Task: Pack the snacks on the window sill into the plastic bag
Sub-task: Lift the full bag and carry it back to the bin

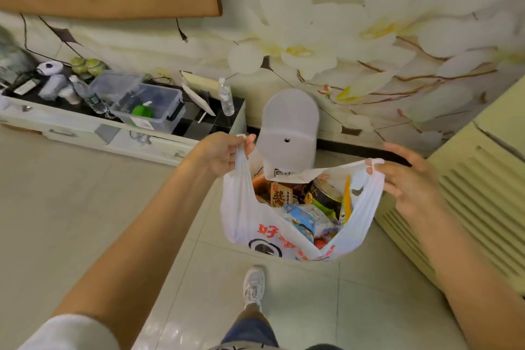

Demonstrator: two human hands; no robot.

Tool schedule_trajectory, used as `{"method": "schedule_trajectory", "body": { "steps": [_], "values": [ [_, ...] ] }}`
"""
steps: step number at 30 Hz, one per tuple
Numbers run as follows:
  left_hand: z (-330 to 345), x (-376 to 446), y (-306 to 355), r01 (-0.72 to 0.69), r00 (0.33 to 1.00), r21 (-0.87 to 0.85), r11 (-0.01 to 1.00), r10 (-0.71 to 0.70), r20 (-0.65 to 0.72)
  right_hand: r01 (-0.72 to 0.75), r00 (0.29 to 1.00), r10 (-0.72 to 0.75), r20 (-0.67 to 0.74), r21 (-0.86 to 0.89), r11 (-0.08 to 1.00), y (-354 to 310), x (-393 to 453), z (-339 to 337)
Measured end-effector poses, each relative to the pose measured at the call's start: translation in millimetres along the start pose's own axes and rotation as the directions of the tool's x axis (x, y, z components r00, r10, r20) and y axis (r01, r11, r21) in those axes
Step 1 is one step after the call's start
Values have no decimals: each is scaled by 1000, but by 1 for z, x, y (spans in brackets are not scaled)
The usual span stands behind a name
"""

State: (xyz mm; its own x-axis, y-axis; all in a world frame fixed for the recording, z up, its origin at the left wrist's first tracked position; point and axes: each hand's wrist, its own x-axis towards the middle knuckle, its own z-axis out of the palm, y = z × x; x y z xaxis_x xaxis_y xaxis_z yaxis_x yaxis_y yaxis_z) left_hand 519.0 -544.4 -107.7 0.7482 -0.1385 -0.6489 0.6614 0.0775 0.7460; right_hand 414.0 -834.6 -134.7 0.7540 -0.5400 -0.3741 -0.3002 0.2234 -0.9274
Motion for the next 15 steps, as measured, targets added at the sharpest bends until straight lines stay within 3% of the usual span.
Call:
{"method": "schedule_trajectory", "body": {
  "steps": [9, 15],
  "values": [
    [19, 159, 110, 113, 992, -11, 994, -112, 53, -54, 988, 52, -147, -8, 999, -34, 133, 78],
    [43, 271, 149, 161, 985, -61, 985, -165, -55, -109, 985, 104, -138, -30, 994, -41, 250, 114]
  ]
}}
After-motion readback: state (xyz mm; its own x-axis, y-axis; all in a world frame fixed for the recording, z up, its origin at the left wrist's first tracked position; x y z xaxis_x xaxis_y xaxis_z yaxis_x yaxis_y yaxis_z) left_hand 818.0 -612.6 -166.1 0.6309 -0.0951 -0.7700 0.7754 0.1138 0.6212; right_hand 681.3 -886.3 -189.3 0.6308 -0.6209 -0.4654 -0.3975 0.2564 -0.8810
